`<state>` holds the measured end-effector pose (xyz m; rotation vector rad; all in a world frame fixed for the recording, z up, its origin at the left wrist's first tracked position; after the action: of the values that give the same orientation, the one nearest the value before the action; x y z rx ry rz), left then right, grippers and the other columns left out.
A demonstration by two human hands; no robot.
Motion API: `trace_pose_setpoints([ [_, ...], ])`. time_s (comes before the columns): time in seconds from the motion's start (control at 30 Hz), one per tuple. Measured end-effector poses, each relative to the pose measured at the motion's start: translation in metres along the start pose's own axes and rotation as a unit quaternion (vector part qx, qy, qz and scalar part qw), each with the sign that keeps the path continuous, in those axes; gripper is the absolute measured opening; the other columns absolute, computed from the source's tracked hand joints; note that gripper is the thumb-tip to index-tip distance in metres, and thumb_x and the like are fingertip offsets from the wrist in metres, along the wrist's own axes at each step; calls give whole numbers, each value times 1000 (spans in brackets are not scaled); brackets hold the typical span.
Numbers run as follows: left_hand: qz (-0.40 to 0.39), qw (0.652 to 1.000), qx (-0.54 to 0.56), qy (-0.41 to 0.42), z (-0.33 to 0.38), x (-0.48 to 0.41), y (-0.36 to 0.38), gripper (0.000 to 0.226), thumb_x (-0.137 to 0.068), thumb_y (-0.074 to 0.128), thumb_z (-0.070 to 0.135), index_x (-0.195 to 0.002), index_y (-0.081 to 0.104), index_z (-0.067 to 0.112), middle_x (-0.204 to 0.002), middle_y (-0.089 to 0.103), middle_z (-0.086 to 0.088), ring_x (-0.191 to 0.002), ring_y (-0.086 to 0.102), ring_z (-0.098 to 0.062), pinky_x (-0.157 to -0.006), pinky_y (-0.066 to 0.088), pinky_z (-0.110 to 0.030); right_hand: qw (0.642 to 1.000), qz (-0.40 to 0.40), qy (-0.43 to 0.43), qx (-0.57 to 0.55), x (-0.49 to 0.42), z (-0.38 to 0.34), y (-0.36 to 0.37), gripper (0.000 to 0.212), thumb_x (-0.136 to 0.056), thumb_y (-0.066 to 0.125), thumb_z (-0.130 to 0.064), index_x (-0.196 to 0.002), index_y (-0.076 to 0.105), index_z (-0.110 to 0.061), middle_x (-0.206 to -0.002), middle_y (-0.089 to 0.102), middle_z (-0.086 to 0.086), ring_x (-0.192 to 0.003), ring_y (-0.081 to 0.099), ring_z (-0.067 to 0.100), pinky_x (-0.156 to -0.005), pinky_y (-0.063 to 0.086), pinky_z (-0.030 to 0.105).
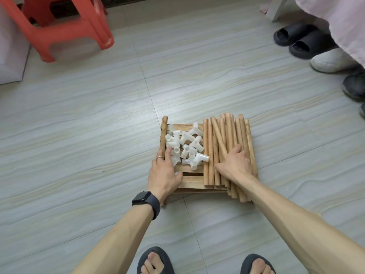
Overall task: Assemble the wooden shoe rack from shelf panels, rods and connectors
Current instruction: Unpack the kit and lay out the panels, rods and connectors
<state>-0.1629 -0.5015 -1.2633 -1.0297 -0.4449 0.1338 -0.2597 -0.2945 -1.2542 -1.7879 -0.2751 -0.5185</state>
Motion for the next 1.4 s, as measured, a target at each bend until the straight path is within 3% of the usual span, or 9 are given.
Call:
trace_pose_setpoints([
  [0.17, 11, 994, -78, 72, 12, -23, -5, 94, -84, 68, 56, -157, 11, 40, -166, 2, -14, -143, 33, -35, -109, 44, -44, 999, -9, 24, -23, -3, 14, -6, 98, -84, 67, -30, -157, 9, 0, -136, 56, 22, -118, 59, 39, -93, 55, 47],
  [0.37, 56, 982, -124, 128, 17, -45, -6, 59, -68, 80, 39, -120, 53, 34, -166, -17, -12, -135, 45, -34, -69, 59, -36, 996, 1, 8, -93, 1, 31, -8, 88, -84, 69, -38, -149, 22, -3, -130, 60, 17, -102, 58, 32, -77, 41, 32],
  [0.47, 47, 974, -149, 162, 19, -46, -1, 54, -68, 78, 34, -116, 52, 33, -163, -7, -13, -149, 22, -40, -65, 62, -34, 992, 4, -11, -129, 7, 33, -11, 82, -84, 71, -36, -146, 26, -8, -133, 57, 14, -93, 46, 23, -78, 39, 31],
  [0.63, -26, 971, -173, 165, 21, -48, 2, 72, -81, 68, 30, -142, 31, 42, -163, 7, -6, -126, 42, -41, -80, 60, -45, 986, -4, -36, -160, 18, 30, -21, 89, -81, 71, -36, -151, 22, -11, -137, 55, 12, -102, 49, 22, -84, 40, 31],
  [0.87, -51, 963, -210, 162, 40, -48, -3, 61, -81, 68, 6, -128, 42, 34, -155, 22, -9, -122, 46, -35, -70, 58, -35, 986, -33, -75, -145, 38, 29, -43, 92, -82, 71, -31, -155, 19, -12, -137, 55, 9, -108, 52, 22, -87, 44, 29],
  [1.0, -54, 975, -158, 145, 42, -52, -12, 62, -78, 69, 11, -129, 47, 37, -156, 24, -12, -130, 41, -37, -94, 53, -40, 980, -19, -68, -185, 41, 24, -48, 91, -81, 71, -31, -155, 20, -12, -125, 59, 5, -102, 56, 19, -84, 46, 30],
  [1.1, -24, 985, -71, 153, 40, -47, -23, 55, -74, 75, 20, -121, 52, 36, -158, 21, -15, -150, 15, -40, -112, 41, -47, 977, -16, -70, -200, 43, 18, -50, 90, -81, 71, -31, -154, 21, -13, -128, 58, 5, -89, 57, 13, -71, 46, 23],
  [1.2, -16, 990, 59, 128, 30, -36, -46, 52, -71, 80, 18, -114, 56, 33, -159, 17, -13, -149, 23, -33, -98, 50, -38, 979, -28, -75, -190, 51, 7, -53, 93, -81, 71, -33, -155, 18, -14, -122, 59, 3, -83, 55, 9, -69, 47, 25],
  [1.4, -15, 990, 125, 63, -34, -2, -95, 51, -69, 78, 22, -110, 55, 43, -134, 34, 1, -98, 58, -24, -67, 48, -18, 982, -55, -156, -86, 87, -43, -46, 82, -76, 69, -42, -144, 27, -19, -99, 61, -5, -83, 63, 16, -72, 57, 36],
])
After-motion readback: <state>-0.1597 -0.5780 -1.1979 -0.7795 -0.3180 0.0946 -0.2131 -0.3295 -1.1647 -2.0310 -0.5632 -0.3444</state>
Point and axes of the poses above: each hand's wrist, its own x-axis away from the middle knuckle, its own y-axis out of the palm, z = x × y, the point moved 1 cm from there along -x, towards the middle knuckle
